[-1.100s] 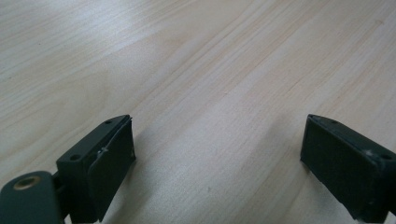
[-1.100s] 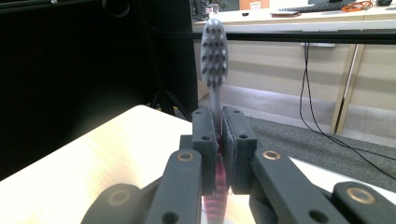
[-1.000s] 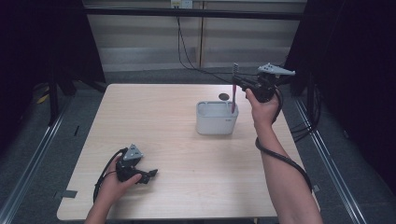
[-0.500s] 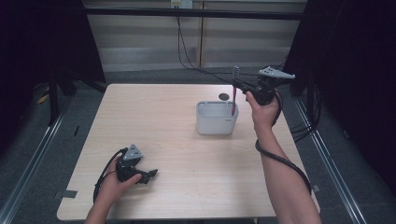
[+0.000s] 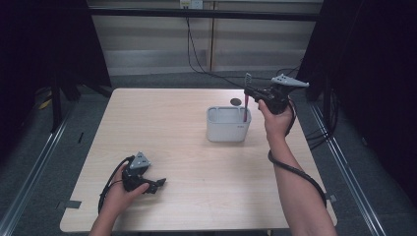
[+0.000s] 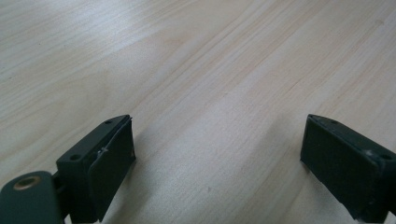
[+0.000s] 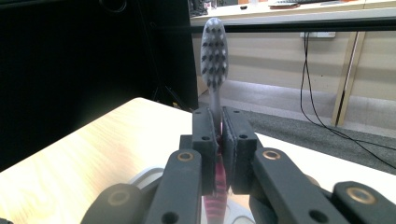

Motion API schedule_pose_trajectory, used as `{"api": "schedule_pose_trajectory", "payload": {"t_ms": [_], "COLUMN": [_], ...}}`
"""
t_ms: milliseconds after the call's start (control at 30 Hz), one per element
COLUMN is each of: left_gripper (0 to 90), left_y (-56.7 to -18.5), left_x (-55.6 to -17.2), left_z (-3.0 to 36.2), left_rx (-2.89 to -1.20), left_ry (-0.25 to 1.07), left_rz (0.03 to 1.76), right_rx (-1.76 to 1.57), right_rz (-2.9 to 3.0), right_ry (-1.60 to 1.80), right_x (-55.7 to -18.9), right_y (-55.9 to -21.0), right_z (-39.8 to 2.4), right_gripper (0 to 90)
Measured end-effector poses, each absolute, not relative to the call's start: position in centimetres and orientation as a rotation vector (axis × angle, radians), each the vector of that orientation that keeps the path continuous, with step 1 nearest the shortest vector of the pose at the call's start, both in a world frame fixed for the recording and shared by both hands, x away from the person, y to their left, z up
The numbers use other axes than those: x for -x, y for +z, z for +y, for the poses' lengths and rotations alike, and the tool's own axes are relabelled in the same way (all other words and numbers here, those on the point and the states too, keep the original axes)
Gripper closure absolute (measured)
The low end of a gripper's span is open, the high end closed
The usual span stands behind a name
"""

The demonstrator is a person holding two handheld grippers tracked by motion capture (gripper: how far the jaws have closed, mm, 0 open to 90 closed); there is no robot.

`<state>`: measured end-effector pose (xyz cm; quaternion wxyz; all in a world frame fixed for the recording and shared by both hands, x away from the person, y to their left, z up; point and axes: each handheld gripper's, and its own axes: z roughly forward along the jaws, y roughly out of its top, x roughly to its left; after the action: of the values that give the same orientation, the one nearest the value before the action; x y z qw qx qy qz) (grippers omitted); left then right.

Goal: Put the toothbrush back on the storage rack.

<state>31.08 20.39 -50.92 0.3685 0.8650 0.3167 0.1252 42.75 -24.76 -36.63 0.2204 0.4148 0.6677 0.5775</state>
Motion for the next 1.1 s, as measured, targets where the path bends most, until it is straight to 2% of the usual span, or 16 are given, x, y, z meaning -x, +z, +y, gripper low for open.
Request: {"api": "schedule_pose_trajectory", "payload": {"t_ms": [1100], "left_gripper": [9.4], "left_y": [-50.9], "left_x": [-31.1], "left_z": [20.5], "left_rx": [-2.233], "left_ry": [0.324], "left_rz": [0.804], "right_rx": [-1.161], "right_rz": [1.844], "right_ry": [1.588], "right_x": [-42.0], "right_y": [-38.6], "right_z": [-25.0], "right_gripper": [84.2]}}
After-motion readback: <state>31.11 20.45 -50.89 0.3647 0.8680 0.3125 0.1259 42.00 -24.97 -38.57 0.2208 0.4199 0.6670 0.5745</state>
